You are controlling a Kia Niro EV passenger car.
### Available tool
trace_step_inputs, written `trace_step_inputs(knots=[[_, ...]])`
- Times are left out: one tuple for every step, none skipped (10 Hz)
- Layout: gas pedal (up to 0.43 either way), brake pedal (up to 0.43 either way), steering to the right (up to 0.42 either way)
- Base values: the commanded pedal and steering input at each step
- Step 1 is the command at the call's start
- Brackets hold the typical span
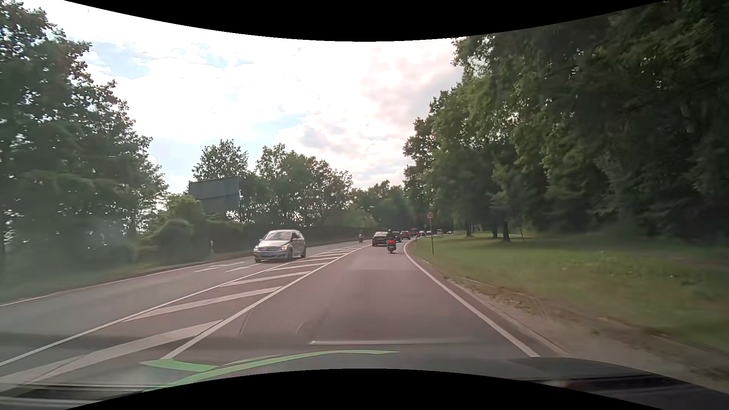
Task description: Follow the waypoints while adhering to traffic rules and regulations
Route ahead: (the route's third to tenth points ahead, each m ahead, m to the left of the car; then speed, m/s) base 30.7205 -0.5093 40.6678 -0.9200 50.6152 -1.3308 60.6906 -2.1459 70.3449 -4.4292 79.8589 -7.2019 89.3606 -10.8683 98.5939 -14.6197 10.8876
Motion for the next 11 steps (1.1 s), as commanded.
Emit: trace_step_inputs(knots=[[0.000,0.000,0.015],[0.000,0.000,0.015],[0.000,0.000,0.015],[0.000,0.000,0.015],[0.000,0.000,0.015],[0.000,0.000,0.015],[0.000,0.000,0.015],[0.000,0.000,0.016],[0.000,0.000,0.016],[0.028,0.000,0.016],[0.047,0.000,0.016]])
